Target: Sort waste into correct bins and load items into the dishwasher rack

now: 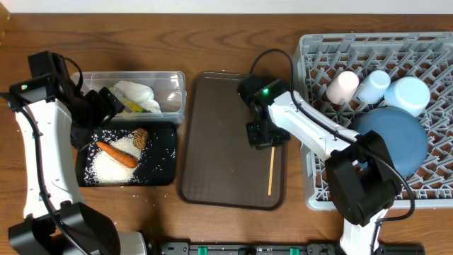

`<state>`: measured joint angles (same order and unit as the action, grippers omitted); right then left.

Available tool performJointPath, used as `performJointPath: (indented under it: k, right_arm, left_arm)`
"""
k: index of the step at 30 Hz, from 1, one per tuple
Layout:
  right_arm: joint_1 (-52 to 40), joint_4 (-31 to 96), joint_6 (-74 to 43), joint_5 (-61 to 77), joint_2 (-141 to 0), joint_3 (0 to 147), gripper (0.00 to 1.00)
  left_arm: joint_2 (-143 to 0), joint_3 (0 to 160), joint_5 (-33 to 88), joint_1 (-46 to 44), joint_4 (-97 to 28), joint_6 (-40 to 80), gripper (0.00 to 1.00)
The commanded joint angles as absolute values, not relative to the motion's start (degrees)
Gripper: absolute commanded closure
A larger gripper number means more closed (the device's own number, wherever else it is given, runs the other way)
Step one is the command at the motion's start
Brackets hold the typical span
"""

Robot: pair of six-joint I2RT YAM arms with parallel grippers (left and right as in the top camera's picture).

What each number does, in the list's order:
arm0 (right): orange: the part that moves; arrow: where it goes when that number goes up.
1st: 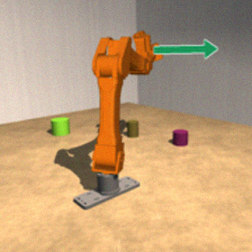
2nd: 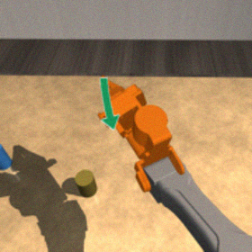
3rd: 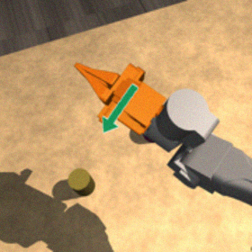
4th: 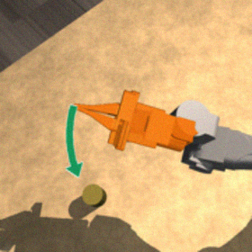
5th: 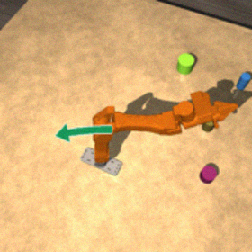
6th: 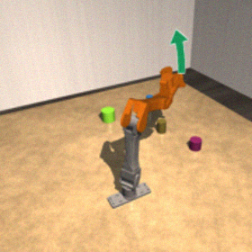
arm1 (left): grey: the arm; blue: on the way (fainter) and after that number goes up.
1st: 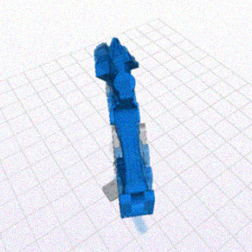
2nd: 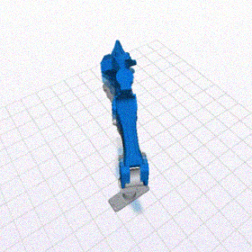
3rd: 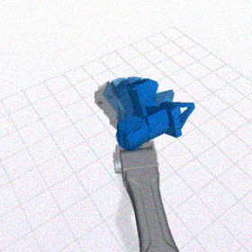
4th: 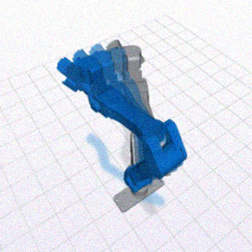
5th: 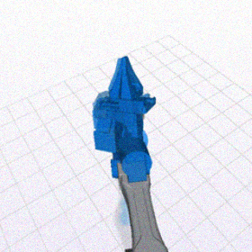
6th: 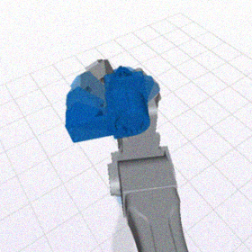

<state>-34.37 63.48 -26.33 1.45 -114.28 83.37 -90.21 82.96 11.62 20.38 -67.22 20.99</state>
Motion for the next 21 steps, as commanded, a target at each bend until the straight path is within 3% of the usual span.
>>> performJointPath:
  k: [1, 21]
  right_arm:
    - [-34.15, 62.08, -29.36, 0.19, -114.28, 81.28, 0.78]
    - [-34.20, 57.23, -31.73, -3.27, -114.30, 75.55, 0.79]
  left_arm:
    - [-89.36, 82.98, 11.27, 20.62, -67.42, 20.91, 0.02]
    - [-89.36, 82.98, 11.27, 20.60, -67.42, 20.91, 0.02]
